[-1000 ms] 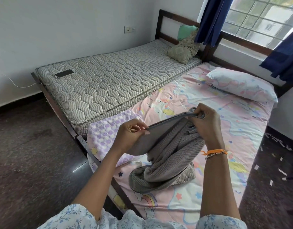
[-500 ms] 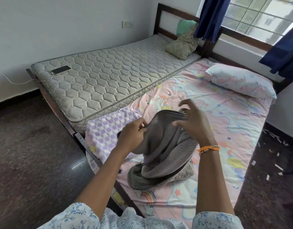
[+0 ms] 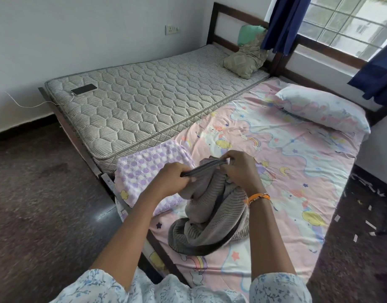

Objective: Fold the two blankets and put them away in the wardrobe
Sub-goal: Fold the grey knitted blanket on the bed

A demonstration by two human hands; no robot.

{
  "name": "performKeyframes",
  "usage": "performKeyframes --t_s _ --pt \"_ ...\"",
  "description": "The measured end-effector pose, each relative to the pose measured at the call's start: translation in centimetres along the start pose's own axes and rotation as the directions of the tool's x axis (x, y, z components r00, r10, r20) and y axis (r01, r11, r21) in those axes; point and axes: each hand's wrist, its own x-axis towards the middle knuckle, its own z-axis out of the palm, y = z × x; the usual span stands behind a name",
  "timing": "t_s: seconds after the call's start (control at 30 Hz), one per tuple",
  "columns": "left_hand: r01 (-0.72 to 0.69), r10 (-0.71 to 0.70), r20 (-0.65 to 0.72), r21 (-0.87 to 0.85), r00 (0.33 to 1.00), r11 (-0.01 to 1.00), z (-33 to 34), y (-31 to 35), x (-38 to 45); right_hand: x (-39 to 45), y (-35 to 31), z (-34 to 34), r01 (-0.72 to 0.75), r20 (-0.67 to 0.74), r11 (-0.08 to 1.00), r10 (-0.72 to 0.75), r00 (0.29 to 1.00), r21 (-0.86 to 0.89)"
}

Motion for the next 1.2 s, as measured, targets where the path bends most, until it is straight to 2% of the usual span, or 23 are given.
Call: performKeyframes --t_s 0.07,0.1,0.13,0.2,0.23,0.27,0.3,0.43,0.5,0.67,0.8,0.87,0.97,1.03,1.1,1.2 --pt "0.052 -0.051 0.008 -0.061 0.999 0.997 0.6 0.2 0.0 0.0 0.0 0.6 -0.156 -0.073 0.972 0.171 0.983 0.176" --pt "0.085 -0.086 0.003 -0.120 0.996 0.989 0.9 0.3 0.1 0.0 -0.1 0.7 -0.239 -0.077 0.920 0.275 0.958 0.309" --pt "0.122 -0.123 0.003 -0.200 0.992 0.972 1.2 0.3 0.1 -0.1 -0.1 0.7 -0.309 -0.057 0.838 0.373 0.926 0.450" --pt "0.188 -0.186 0.040 -0.360 0.982 0.914 1.8 0.5 0.0 0.0 0.0 0.9 -0.355 -0.007 0.626 0.499 0.867 0.694" --pt "0.209 -0.199 0.068 -0.420 0.978 0.883 2.2 0.4 0.1 0.0 0.1 0.9 -0.339 0.010 0.537 0.524 0.852 0.773" --pt "0.219 -0.203 0.085 -0.465 0.976 0.858 2.4 0.5 0.2 0.0 0.2 1.1 -0.329 0.020 0.497 0.530 0.848 0.803" --pt "0.227 -0.205 0.100 -0.491 0.974 0.841 2.6 0.6 0.2 -0.1 0.1 1.4 -0.326 0.020 0.522 0.507 0.862 0.788" --pt "0.275 -0.233 0.148 -0.552 0.961 0.787 3.1 1.3 0.2 -1.3 -0.8 3.3 -0.192 -0.114 0.848 0.282 0.952 0.495" --pt "0.273 -0.226 0.153 -0.572 0.962 0.774 3.1 1.7 0.1 -2.5 -1.0 4.6 -0.116 -0.137 0.907 0.186 0.973 0.404" --pt "0.289 -0.234 0.169 -0.558 0.957 0.778 3.4 1.3 0.1 -5.1 0.1 6.4 -0.018 -0.167 0.945 0.077 0.983 0.327" --pt "0.277 -0.202 0.191 -0.604 0.961 0.747 3.3 1.6 -0.1 -6.2 1.5 5.7 0.090 -0.021 0.958 -0.088 0.996 0.273" --pt "0.238 -0.151 0.190 -0.618 0.970 0.749 3.1 1.6 0.0 -6.6 2.0 5.7 0.114 0.023 0.963 -0.123 0.992 0.244" --pt "0.165 -0.068 0.178 -0.614 0.982 0.771 2.7 1.9 0.0 -6.4 2.5 5.3 0.053 -0.160 0.944 -0.001 0.987 0.324" --pt "0.054 -0.003 0.099 -0.520 0.995 0.852 2.1 2.3 0.1 -5.7 2.8 4.3 0.013 -0.230 0.946 0.065 0.971 0.323" --pt "-0.041 0.059 0.031 -0.398 0.998 0.916 1.7 2.5 0.6 -5.0 2.8 3.1 0.001 -0.223 0.950 0.072 0.972 0.312" --pt "-0.119 0.131 0.063 -0.167 0.989 0.979 1.3 2.7 1.8 -3.6 1.3 0.7 0.093 -0.217 0.927 -0.013 0.976 0.363"
